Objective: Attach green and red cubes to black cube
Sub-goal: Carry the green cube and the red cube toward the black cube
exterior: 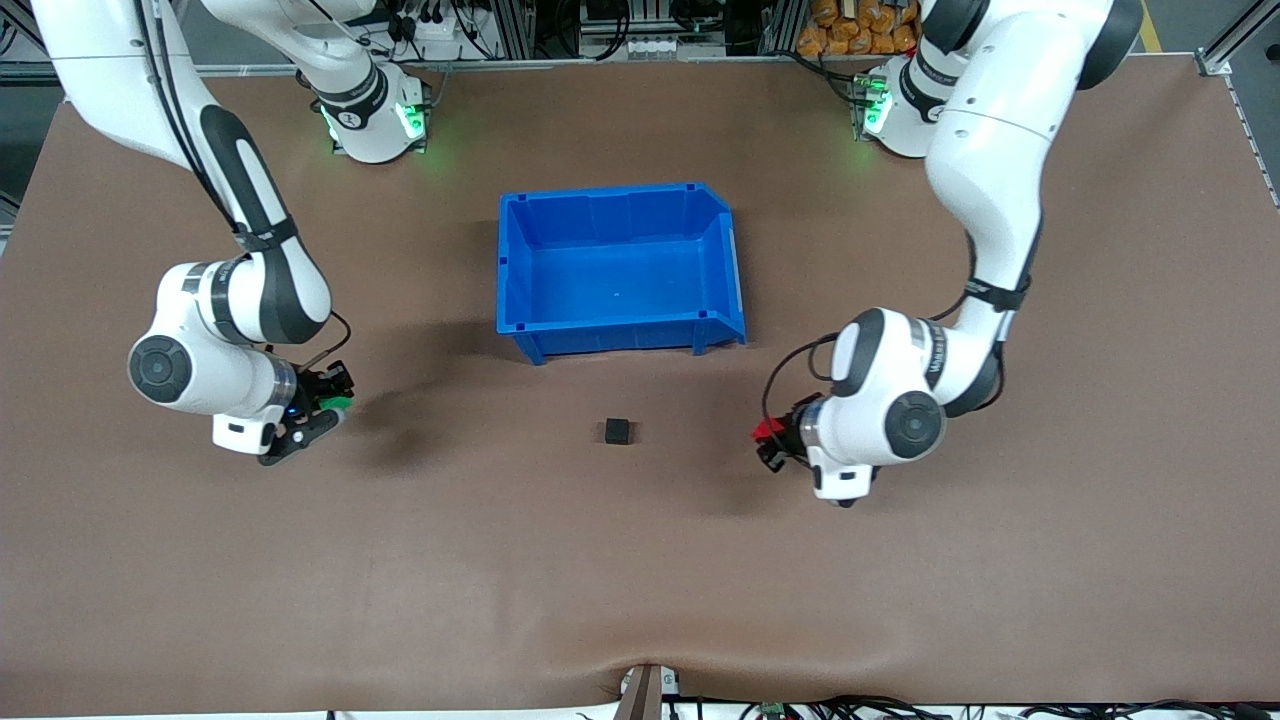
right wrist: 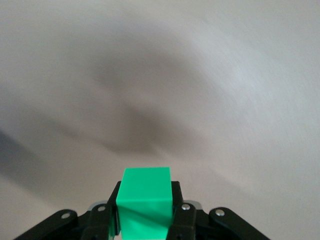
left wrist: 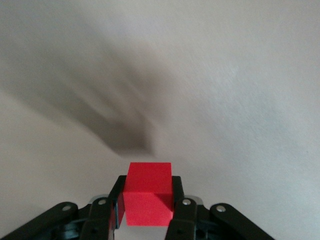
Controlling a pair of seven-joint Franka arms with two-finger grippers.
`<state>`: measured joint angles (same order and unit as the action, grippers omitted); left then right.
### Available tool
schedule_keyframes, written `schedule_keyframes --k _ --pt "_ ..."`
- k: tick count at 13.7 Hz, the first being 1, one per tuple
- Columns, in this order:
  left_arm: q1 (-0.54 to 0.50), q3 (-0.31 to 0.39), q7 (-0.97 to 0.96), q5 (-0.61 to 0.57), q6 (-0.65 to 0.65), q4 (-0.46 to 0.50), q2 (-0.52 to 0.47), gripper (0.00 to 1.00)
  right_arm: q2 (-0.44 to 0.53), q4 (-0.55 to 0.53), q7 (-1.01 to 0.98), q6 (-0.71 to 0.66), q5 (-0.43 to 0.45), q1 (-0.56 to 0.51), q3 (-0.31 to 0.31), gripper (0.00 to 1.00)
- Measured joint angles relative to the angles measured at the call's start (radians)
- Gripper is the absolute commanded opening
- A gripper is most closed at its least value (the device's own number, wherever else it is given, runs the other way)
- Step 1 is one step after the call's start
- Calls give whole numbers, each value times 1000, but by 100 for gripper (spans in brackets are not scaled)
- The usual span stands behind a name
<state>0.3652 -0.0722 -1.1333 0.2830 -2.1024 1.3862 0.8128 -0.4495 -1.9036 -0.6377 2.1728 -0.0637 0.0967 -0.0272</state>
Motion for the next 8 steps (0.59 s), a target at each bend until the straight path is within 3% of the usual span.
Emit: schedule_keyframes --k 5,8 --pt "58 -1 -202 2 -88 -65 69 0 0 70 -234 2 0 76 1 0" --pt "116 -1 -395 6 -166 -87 109 0 -2 108 -274 2 0 120 1 0"
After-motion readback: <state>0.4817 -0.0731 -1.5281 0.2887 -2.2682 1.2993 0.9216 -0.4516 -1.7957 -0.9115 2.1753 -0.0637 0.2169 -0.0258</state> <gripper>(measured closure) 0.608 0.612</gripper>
